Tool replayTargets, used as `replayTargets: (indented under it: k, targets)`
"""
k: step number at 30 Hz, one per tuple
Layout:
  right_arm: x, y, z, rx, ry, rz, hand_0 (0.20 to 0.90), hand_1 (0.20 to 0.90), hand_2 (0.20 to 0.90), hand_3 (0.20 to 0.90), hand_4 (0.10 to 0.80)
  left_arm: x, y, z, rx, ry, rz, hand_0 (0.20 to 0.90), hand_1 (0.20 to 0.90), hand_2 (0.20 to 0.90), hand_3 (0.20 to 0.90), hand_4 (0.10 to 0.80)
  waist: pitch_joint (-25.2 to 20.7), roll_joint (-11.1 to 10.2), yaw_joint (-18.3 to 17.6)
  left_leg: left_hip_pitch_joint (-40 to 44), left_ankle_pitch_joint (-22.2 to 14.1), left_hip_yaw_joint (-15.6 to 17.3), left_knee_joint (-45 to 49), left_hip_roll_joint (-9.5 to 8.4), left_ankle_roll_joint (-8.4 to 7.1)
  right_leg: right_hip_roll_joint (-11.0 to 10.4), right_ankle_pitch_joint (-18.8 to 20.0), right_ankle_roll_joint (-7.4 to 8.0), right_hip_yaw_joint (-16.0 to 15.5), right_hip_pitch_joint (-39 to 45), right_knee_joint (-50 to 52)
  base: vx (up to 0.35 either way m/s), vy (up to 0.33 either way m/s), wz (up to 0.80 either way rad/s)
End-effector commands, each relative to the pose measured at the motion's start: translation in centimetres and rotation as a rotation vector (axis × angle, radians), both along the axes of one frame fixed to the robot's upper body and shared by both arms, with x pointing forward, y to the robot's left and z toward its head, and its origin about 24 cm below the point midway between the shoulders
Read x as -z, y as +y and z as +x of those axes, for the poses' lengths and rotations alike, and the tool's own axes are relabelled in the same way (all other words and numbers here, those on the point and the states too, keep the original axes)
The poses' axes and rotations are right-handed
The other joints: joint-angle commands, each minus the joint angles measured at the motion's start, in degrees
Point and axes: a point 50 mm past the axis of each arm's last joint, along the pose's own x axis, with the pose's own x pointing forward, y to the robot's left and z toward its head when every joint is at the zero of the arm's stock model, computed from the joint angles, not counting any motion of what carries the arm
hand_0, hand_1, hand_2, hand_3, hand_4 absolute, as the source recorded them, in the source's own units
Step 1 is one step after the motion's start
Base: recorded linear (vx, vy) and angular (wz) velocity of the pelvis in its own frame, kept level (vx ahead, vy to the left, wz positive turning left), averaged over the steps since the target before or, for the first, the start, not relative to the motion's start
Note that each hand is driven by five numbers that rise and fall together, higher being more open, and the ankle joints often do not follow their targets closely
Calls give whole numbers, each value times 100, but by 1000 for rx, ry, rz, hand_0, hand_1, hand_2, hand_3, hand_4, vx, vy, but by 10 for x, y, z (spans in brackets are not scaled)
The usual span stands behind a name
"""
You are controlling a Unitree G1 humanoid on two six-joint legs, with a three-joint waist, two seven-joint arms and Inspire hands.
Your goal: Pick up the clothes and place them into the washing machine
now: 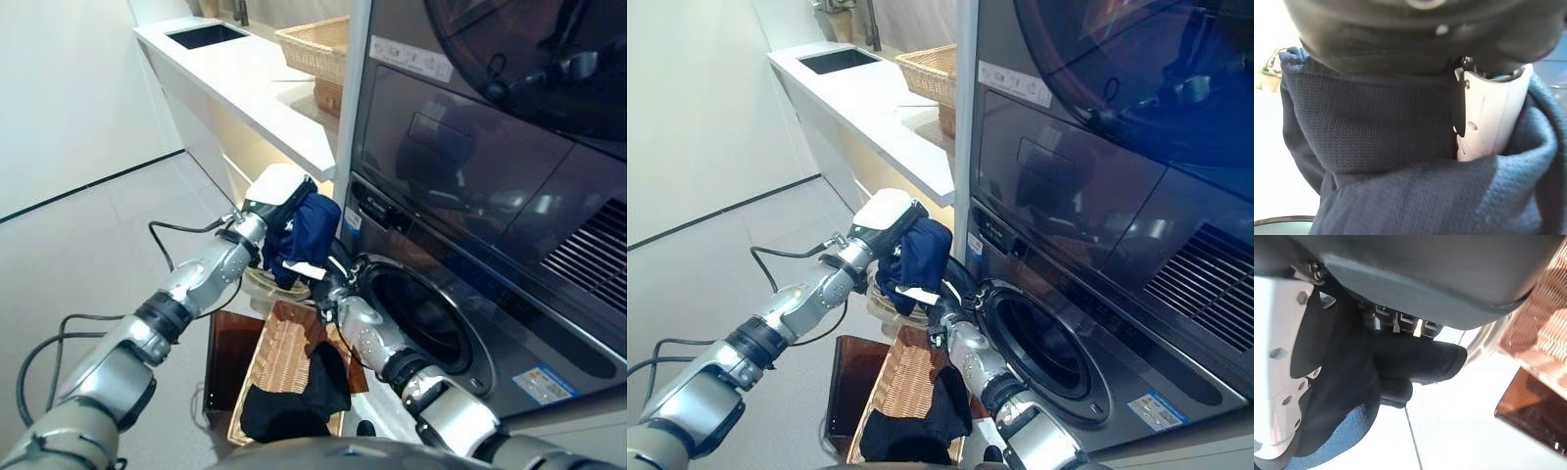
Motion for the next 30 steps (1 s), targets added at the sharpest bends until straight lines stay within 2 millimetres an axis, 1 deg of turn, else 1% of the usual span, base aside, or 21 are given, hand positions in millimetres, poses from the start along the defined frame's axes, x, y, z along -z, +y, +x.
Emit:
replayTargets:
  k: [1,2,3,4,5,6,8,13,25,30]
  targets:
    - [-50,8,37,24,-254,-56,900,900,900,900,800,-44,7,9,-35,-162,-167,200,200,200,200,300,-570,-95,191,-39,-336,45,28,-64,-236,-307,-477,224,-31,-152,517,0,0,0]
    - [-52,3,39,14,-291,-142,900,900,900,900,800,-43,9,9,-46,-157,-163,200,200,200,200,300,-573,-101,195,-44,-339,43,27,-59,-233,-308,-480,223,-35,-148,510,0,0,0]
    - [-52,3,39,13,-291,-143,900,900,900,900,800,-43,9,9,-46,-157,-163,200,200,200,200,300,-574,-99,193,-44,-340,42,28,-59,-233,-307,-480,224,-35,-148,510,5,-3,4]
    - [-55,1,41,1,-329,-211,900,900,900,900,800,-43,11,9,-51,-159,-161,200,200,200,200,300,-573,-103,189,-44,-342,41,26,-57,-233,-307,-485,225,-34,-145,507,3,-3,3]
    - [-61,-1,43,-28,-392,-320,900,900,900,900,800,-42,13,10,-63,-158,-150,200,200,200,200,300,-568,-106,179,-41,-344,42,29,-57,-230,-305,-487,226,-28,-151,515,0,0,0]
    - [-61,-1,43,-28,-392,-322,900,900,900,900,800,-41,13,10,-63,-158,-150,200,200,200,200,300,-568,-104,178,-40,-345,41,29,-56,-230,-305,-488,226,-28,-151,517,0,0,0]
    - [-61,-4,43,-37,-415,-390,900,900,900,900,800,-40,14,10,-72,-156,-144,200,200,200,200,300,-566,-102,167,-37,-348,40,30,-57,-226,-302,-493,227,-22,-150,519,0,0,0]
    - [-57,-4,42,-25,-387,-366,900,900,900,900,800,-40,11,8,-60,-153,-162,200,200,200,200,300,-568,-91,171,-33,-349,36,30,-55,-221,-298,-497,225,-27,-145,509,0,0,0]
    - [-68,-1,46,-23,-424,-346,900,900,900,900,800,-37,6,3,-31,-133,-210,200,200,200,200,300,-574,-97,189,-25,-357,30,26,-62,-222,-300,-494,221,-20,-144,506,0,0,0]
    - [-69,3,44,-40,-431,-309,900,900,900,900,800,-34,9,5,-51,-139,-173,200,200,200,200,300,-573,-108,178,-33,-357,32,24,-60,-225,-301,-494,222,-24,-150,507,0,0,0]
